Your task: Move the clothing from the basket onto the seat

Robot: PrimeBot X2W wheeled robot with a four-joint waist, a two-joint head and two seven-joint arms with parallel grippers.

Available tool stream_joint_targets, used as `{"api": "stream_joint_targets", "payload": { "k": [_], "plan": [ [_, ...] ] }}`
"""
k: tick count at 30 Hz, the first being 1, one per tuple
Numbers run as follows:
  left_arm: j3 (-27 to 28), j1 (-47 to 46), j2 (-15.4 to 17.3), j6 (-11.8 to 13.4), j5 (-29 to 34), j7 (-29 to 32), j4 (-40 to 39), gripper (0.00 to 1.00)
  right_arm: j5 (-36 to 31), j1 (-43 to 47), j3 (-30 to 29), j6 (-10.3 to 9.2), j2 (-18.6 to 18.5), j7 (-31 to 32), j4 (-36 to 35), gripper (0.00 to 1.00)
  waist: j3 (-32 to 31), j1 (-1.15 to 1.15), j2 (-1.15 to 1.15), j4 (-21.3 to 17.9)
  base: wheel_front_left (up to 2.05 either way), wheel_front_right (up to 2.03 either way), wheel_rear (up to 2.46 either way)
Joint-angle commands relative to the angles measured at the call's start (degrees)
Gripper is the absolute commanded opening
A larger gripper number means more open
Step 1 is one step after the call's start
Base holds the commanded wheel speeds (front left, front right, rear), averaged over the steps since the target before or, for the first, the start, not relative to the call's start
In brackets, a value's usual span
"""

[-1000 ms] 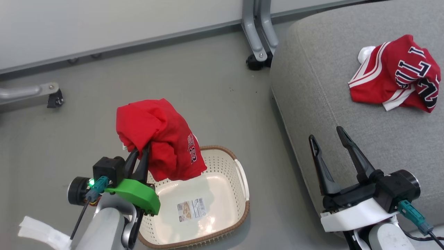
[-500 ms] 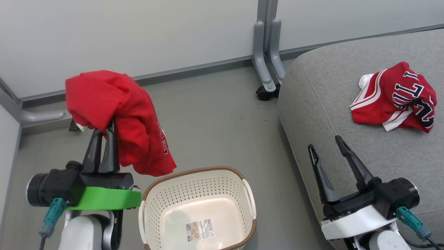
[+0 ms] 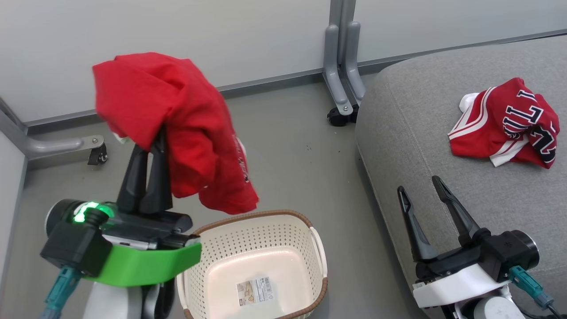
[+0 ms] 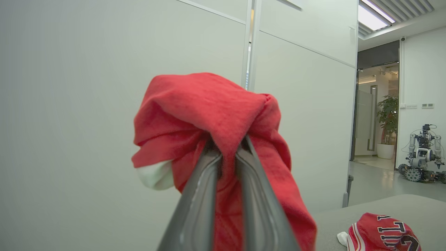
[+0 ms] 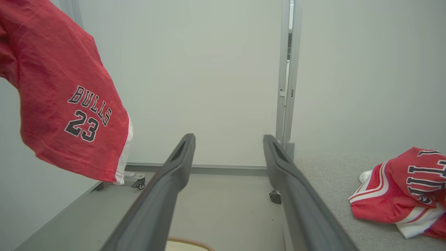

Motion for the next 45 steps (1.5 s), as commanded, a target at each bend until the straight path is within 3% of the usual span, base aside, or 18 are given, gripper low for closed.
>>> {"api": "stream_joint_targets", "payload": {
  "k": [1,10,30,40,45],
  "plan": [
    [-1.26,-0.38,0.06,-0.19,-0.58,-0.01,-0.53,0.0,-0.27,-0.13,0.01,-0.1,0.0,-0.19,-0.06,1.0,0.1,0.01,0.0,-0.12,0.0,0.0,0.0],
    [-7.76,-0.98,0.08,-0.19,-1.26,-0.01,-1.34,0.0,-0.24,-0.9,0.06,-0.1,0.48,-0.18,-0.08,1.0,0.48,0.01,0.0,-0.8,0.0,0.0,0.0],
    [-9.03,-1.25,0.1,-0.2,-0.34,-0.01,-0.8,0.0,-0.15,-0.45,-0.05,-0.09,0.68,-0.18,0.08,1.0,1.18,0.01,0.0,-1.55,0.0,0.0,0.0],
    [-11.31,-2.09,0.11,-0.2,0.8,-0.01,-0.24,0.0,-4.27,-4.46,11.84,-0.1,-4.05,-0.18,-2.34,1.0,1.84,0.01,0.0,-0.32,0.0,0.0,0.0],
    [-13.35,-2.16,0.11,-0.21,0.3,-0.01,-0.24,0.0,-5.31,-7.23,17.09,-0.1,-4.7,-0.19,-2.51,1.0,1.96,0.01,0.0,0.39,0.0,0.0,0.0]
  ]
}}
